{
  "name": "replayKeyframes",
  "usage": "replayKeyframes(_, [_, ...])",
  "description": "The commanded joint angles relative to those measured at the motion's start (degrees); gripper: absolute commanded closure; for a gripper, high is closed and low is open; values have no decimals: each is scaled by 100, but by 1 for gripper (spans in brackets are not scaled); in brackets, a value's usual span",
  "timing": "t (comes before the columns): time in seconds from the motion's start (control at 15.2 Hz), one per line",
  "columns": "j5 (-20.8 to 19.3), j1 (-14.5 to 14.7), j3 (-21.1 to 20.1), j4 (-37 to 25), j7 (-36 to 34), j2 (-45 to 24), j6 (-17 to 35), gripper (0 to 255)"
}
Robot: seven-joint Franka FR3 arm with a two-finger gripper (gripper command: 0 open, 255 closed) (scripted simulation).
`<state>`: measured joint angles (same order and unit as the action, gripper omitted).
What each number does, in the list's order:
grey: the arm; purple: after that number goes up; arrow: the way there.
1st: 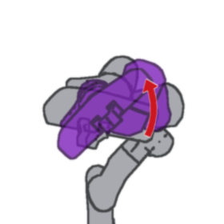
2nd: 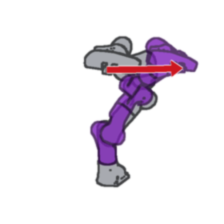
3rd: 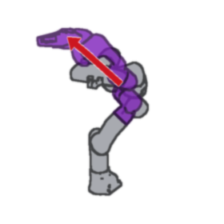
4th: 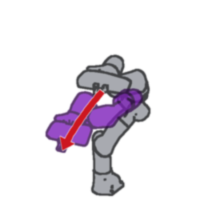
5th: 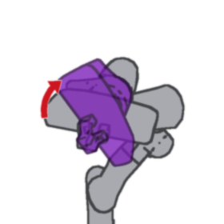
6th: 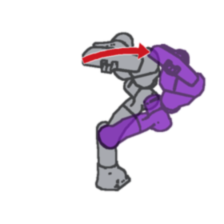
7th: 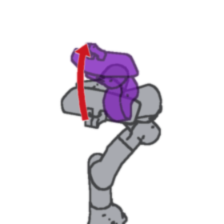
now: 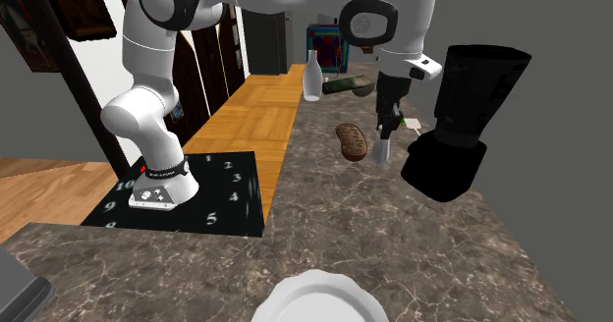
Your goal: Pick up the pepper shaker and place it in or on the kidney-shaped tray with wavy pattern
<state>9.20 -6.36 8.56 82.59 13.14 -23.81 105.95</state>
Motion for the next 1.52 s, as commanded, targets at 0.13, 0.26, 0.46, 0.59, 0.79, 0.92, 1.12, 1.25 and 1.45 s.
replayKeyframes(0.13, [-12,-14,6,-293,-29,11,-305,255])
replayKeyframes(0.26, [-17,-21,8,-444,-45,13,-457,255])
replayKeyframes(0.46, [-65,158,-47,-223,-269,217,-413,255])
replayKeyframes(0.59, [-110,333,-108,-33,-500,397,-377,255])
replayKeyframes(0.79, [-174,586,-213,184,-856,624,-349,255])
replayKeyframes(0.92, [-212,751,-289,286,-1098,748,-345,255])
replayKeyframes(1.12, [-265,993,-410,377,-1468,891,-359,255])
replayKeyframes(1.25, [-298,1150,-496,399,-1718,959,-380,255])
replayKeyframes(1.45, [-317,1263,-559,554,-1881,997,-247,255])
